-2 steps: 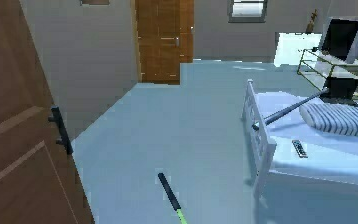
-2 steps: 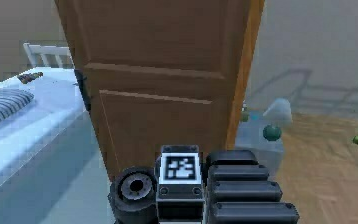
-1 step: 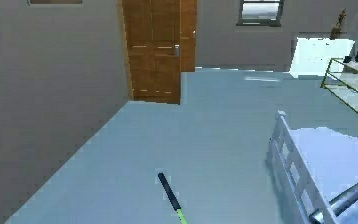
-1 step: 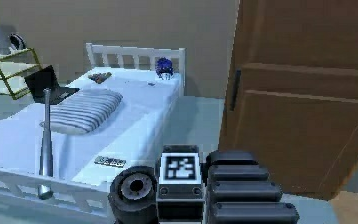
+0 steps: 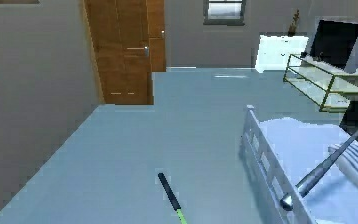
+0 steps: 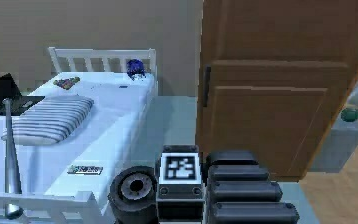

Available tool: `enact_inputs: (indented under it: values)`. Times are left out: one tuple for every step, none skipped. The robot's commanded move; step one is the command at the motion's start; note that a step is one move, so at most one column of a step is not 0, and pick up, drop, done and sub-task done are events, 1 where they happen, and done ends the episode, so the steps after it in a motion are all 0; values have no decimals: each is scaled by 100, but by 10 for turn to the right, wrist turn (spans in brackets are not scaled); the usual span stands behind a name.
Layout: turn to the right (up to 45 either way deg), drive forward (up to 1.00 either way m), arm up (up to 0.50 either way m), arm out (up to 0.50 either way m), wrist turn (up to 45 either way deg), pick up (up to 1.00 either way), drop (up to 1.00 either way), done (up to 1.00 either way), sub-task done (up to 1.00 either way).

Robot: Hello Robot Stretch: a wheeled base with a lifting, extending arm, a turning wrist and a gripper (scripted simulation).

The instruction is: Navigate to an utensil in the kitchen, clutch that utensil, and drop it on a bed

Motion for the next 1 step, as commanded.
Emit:
enact_inputs:
  values:
    - [0,100,0,0,0,0,0,0,0]
